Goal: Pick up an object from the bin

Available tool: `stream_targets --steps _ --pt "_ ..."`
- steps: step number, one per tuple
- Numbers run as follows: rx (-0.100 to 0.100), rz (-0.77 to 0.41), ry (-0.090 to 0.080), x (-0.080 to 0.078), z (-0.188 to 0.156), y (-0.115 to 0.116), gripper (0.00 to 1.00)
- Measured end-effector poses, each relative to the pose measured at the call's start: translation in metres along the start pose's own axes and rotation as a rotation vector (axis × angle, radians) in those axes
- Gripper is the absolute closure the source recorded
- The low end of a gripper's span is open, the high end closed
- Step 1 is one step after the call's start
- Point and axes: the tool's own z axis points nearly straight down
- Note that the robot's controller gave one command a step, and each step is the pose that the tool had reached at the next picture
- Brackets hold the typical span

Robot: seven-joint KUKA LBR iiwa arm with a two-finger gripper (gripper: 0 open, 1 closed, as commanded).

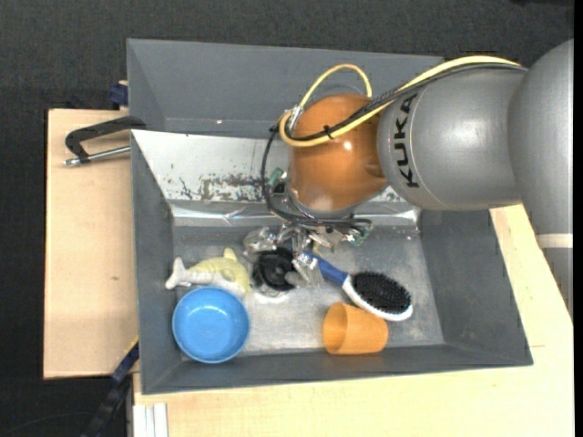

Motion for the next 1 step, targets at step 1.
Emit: stream_targets --steps 1 --pt "0.008 0.034 -0.014 -0.002 -0.1977 0.0567 1.0"
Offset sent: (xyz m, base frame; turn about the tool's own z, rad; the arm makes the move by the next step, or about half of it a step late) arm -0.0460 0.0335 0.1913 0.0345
